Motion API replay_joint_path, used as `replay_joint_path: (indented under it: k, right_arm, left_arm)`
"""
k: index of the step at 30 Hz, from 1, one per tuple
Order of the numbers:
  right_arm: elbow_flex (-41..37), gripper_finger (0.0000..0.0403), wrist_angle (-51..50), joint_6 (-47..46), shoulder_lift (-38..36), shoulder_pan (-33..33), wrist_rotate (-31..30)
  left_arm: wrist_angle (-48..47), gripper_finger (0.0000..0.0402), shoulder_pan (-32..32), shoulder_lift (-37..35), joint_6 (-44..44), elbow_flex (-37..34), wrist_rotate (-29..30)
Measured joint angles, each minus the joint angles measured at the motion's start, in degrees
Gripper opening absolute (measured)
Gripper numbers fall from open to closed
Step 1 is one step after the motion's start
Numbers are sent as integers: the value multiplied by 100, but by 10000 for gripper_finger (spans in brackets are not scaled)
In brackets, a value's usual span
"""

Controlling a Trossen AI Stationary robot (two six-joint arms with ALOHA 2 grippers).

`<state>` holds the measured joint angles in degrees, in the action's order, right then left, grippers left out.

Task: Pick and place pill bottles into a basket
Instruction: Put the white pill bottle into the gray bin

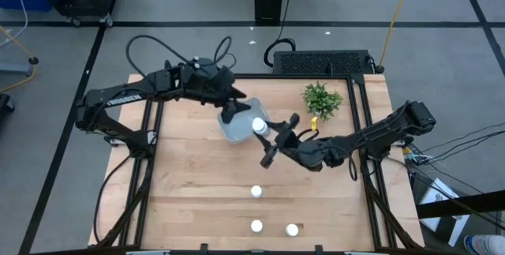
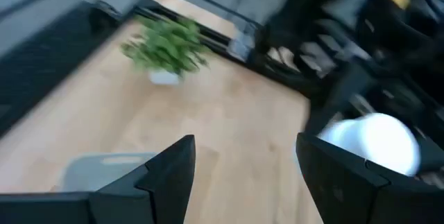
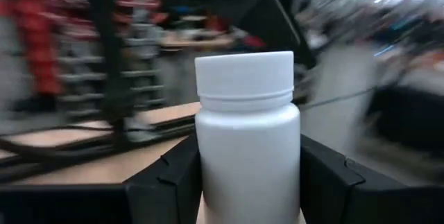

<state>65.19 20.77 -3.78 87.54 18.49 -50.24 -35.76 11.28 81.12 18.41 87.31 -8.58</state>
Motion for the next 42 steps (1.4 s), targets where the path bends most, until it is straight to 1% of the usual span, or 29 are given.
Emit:
replay_joint_path:
  k: [3, 5, 6, 8, 13, 17, 19, 23, 26, 30, 32, 35, 40, 42]
  right_arm:
    - [4, 173, -757, -1153, -64, -138, 745]
    - [0, 173, -1190, -1769, -74, -231, 1321]
    - [0, 173, -1300, -1950, -74, -269, 1554]
    - [0, 173, -1371, -2086, -80, -314, 1769]
    - [0, 173, -1277, -1958, -83, -471, 2052]
    - [0, 173, -1252, -2081, -51, -645, 2338]
    - [0, 173, -1239, -2029, -39, -688, 2357]
    - [0, 173, -1181, -1916, -41, -756, 2688]
    - [0, 173, -1204, -1900, -39, -759, 2835]
    - [0, 173, -1199, -1729, -39, -755, 2975]
    - [0, 173, -1226, -1657, -39, -763, 3139]
    - [-3, 173, -1302, -1637, -39, -759, 3165]
    - [-11, 173, -1403, -1656, -32, -755, 3203]
    - [3, 173, -1459, -1771, -32, -765, 3086]
  left_arm:
    - [-76, 257, -72, 8, -142, 0, -280]
    - [-63, 257, -156, 5, -380, 0, -320]
    - [-99, 257, -204, 2, -483, 0, -322]
    - [-301, 257, -305, 3, -635, 0, -368]
    - [-569, 257, -492, 109, -631, 0, -553]
    - [-578, 257, -671, 99, -360, -1, -631]
    - [-684, 257, -745, 98, -346, 0, -493]
    - [-753, 257, -791, 106, -227, 0, -203]
    - [-732, 257, -727, 105, 22, 0, -230]
    - [-741, 257, -615, 245, 191, 3, -674]
    - [-741, 257, -605, 367, 318, 0, -905]
    - [-755, 257, -631, 511, 337, 2, -1158]
    - [-680, 257, -694, 592, 320, 2, -1233]
    - [-626, 257, -692, 588, 345, 2, -1293]
